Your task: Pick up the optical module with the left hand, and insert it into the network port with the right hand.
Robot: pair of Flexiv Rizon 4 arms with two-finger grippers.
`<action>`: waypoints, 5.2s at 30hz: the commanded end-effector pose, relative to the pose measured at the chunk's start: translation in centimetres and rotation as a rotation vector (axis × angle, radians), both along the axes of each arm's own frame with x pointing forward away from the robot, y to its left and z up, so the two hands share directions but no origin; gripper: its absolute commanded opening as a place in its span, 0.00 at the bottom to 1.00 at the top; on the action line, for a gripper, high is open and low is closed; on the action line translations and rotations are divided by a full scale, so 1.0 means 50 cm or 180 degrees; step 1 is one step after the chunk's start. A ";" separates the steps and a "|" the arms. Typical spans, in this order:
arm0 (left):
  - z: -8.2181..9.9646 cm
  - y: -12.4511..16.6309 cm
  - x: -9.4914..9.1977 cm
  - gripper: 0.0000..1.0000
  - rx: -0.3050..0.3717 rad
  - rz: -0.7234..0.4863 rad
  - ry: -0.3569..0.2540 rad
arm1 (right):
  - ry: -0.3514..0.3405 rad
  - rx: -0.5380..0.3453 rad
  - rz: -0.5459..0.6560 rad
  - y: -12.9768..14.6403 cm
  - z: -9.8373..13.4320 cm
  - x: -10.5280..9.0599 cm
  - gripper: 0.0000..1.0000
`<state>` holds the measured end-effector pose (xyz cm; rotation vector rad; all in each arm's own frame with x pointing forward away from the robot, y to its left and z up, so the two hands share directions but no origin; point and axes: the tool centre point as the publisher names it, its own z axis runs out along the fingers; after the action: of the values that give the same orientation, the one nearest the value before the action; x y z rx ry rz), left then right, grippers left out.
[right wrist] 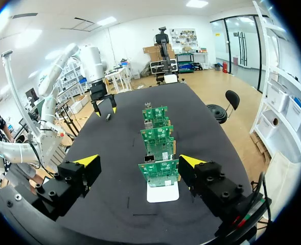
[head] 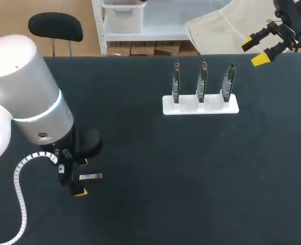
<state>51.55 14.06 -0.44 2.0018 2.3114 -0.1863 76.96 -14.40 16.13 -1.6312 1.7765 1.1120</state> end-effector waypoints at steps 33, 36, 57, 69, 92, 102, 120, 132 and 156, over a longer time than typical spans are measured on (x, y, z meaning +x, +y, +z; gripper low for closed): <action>-0.012 0.008 0.006 1.00 0.0087 0.0041 0.0034 | -0.0006 -0.0003 -0.0006 0.000 0.000 -0.002 1.00; -0.012 0.008 0.007 1.00 0.0076 0.0047 0.0032 | -0.0006 -0.0003 -0.0006 0.000 0.000 -0.002 1.00; -0.010 -0.007 0.011 1.00 0.0052 0.0017 0.0052 | -0.0006 -0.0003 -0.0006 0.000 0.000 -0.002 1.00; -0.011 -0.008 0.010 1.00 0.0052 0.0049 0.0059 | -0.0006 -0.0003 -0.0006 0.000 0.000 -0.002 1.00; -0.017 -0.002 0.000 1.00 0.0097 0.0058 0.0090 | -0.0006 -0.0003 -0.0006 0.000 0.000 -0.002 1.00; -0.017 0.000 0.002 0.00 0.0121 0.0057 0.0063 | -0.0006 -0.0003 -0.0006 0.000 0.000 -0.002 1.00; -0.020 0.007 -0.002 0.00 0.0214 0.0136 0.0098 | -0.0006 -0.0003 -0.0006 0.000 0.000 -0.002 1.00; 0.077 -0.021 0.092 0.00 -0.0208 0.0274 -0.0421 | -0.0006 -0.0003 -0.0006 0.000 0.000 -0.002 1.00; 0.219 -0.105 0.205 0.00 -0.0493 0.0229 -0.1155 | -0.0006 -0.0003 -0.0006 0.000 0.000 -0.002 1.00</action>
<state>61.74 8.77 10.53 1.7101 2.0686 0.0049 76.96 -14.40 16.13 -1.6312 1.7765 1.1120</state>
